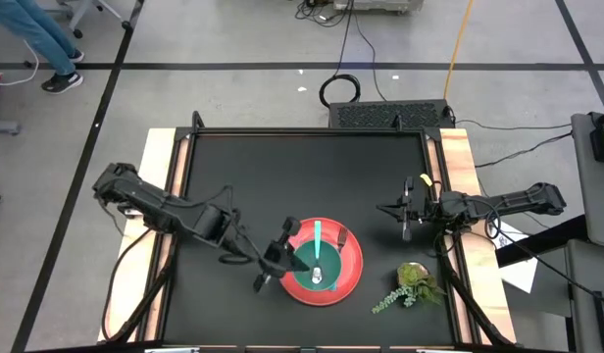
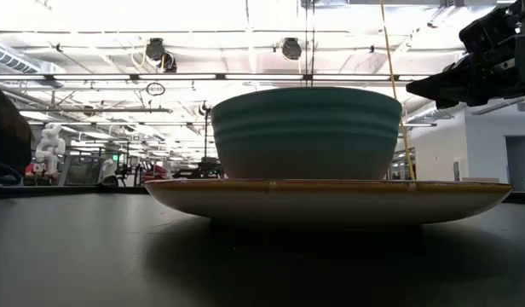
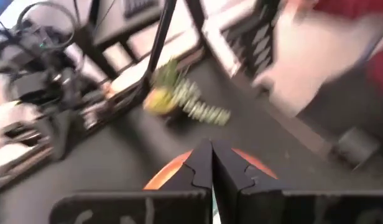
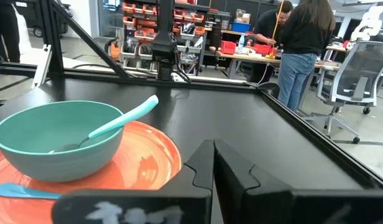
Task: Set table place
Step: Return to Home Position
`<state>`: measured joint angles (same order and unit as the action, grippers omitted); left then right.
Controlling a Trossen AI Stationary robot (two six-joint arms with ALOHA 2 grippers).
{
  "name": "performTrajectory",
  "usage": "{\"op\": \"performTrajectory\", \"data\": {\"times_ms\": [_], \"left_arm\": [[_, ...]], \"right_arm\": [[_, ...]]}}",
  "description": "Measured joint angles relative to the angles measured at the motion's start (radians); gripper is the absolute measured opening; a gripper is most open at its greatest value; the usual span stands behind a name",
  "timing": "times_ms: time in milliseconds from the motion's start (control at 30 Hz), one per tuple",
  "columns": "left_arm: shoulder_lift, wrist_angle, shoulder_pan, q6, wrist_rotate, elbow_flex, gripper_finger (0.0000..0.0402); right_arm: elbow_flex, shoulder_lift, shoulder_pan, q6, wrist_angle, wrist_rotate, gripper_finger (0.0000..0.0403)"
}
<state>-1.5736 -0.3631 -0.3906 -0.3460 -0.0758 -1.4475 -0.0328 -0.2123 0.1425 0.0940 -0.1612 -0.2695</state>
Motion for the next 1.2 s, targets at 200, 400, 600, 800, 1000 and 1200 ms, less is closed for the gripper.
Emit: {"op": "performTrajectory", "data": {"times_ms": [200,400,600,800,1000,1200], "left_arm": [[0.018,0.127,0.059,0.274,0.172,0.000,0.0001],[0.016,0.133,0.054,0.297,0.152,0.000,0.0001],[0.016,0.131,0.054,0.284,0.124,0.000,0.0001],[0.016,0.129,0.054,0.264,0.092,0.000,0.0000],[0.078,0.106,0.049,0.208,-0.055,0.003,0.0000],[0.193,0.095,0.044,0.176,-0.191,0.002,0.0000]], "right_arm": [[0.000,0.000,0.000,0.000,0.000,0.000,0.0000],[0.000,0.000,0.000,0.000,0.000,0.000,0.0000],[0.000,0.000,0.000,0.000,0.000,0.000,0.0000],[0.000,0.000,0.000,0.000,0.001,0.000,0.0000],[0.000,0.000,0.000,-0.003,0.001,0.000,0.0000],[0.000,0.000,0.000,-0.011,-0.003,0.000,0.0000]]}}
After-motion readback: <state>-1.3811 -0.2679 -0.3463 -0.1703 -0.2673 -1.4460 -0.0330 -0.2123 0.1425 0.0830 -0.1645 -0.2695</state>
